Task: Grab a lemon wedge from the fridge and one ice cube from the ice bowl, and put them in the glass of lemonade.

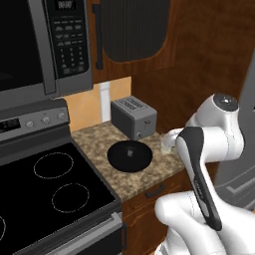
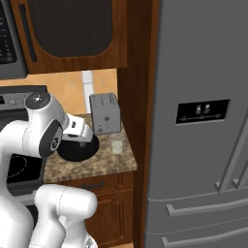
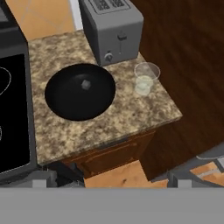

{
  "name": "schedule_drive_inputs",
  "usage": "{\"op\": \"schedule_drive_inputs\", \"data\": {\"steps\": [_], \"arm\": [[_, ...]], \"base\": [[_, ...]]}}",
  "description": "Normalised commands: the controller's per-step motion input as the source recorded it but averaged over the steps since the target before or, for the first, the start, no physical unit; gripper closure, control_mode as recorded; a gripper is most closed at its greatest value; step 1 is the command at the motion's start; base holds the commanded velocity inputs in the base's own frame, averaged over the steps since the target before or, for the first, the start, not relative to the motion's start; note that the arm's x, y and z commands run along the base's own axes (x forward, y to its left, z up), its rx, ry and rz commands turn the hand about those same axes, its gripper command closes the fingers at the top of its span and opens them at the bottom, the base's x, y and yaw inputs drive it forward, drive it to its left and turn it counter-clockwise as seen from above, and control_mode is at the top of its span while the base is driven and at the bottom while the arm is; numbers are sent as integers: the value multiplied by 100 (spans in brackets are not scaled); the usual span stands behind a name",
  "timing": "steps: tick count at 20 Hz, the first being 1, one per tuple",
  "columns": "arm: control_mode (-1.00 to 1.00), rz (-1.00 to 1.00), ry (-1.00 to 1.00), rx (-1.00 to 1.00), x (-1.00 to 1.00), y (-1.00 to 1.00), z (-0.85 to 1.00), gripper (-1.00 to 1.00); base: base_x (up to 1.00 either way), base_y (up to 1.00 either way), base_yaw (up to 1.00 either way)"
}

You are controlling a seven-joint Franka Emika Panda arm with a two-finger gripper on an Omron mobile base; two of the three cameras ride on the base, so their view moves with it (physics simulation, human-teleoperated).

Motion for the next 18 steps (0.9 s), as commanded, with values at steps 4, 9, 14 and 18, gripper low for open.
{"op": "schedule_drive_inputs", "data": {"steps": [4,9,14,18], "arm": [[100,0,0,0,0,0,0,-100],[100,0,0,0,0,0,0,-100],[100,0,0,0,0,0,0,-100],[100,0,0,0,0,0,0,-100]], "base": [[-97,-18,2],[-92,-52,10],[-25,-100,19],[0,-100,23]]}}
